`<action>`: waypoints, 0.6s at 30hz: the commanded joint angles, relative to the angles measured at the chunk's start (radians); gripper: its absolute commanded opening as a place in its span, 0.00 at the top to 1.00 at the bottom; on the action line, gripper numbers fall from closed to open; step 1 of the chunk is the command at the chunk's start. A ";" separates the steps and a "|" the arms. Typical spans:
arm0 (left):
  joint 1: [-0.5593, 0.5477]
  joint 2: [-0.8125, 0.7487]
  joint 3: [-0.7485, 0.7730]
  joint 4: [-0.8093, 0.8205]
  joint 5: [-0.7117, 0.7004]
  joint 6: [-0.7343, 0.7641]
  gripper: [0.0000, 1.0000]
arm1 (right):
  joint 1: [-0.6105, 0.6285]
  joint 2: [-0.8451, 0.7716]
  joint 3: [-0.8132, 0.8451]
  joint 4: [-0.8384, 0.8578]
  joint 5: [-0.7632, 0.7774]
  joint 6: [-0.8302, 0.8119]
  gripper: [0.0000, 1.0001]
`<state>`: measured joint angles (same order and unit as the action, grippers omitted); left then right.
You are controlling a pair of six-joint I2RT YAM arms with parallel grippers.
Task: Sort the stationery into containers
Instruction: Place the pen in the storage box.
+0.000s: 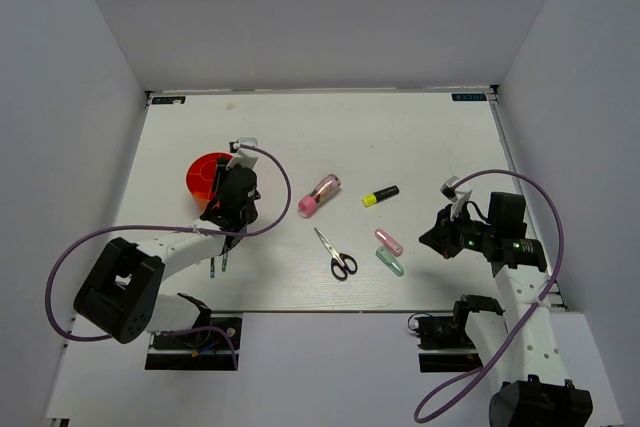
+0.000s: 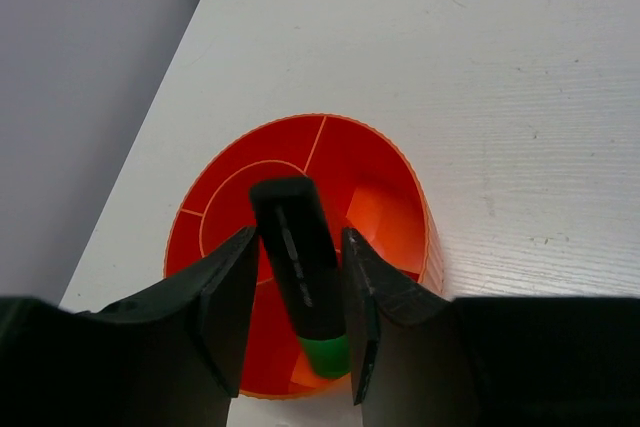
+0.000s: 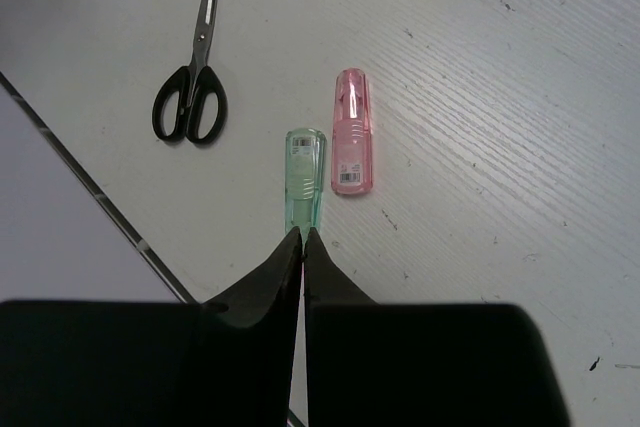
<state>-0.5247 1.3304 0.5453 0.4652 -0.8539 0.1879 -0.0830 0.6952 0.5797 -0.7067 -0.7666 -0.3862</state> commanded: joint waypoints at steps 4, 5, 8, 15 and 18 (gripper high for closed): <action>0.000 -0.037 0.004 -0.016 -0.011 -0.016 0.44 | 0.003 -0.008 0.019 -0.005 -0.025 -0.016 0.92; 0.002 -0.040 0.005 -0.020 -0.011 -0.018 0.42 | 0.005 -0.008 0.019 -0.004 -0.025 -0.017 0.92; -0.003 -0.051 0.010 -0.034 -0.013 -0.018 0.40 | 0.003 -0.011 0.022 -0.010 -0.025 -0.016 0.90; -0.043 -0.147 0.024 -0.106 -0.020 -0.016 0.45 | 0.003 -0.019 0.023 -0.013 -0.025 -0.017 0.54; -0.073 -0.223 0.051 -0.205 -0.019 -0.030 0.60 | 0.003 -0.020 0.025 -0.011 -0.025 -0.019 0.21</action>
<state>-0.5682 1.1995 0.5491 0.3485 -0.8574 0.1726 -0.0830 0.6857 0.5797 -0.7090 -0.7700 -0.4026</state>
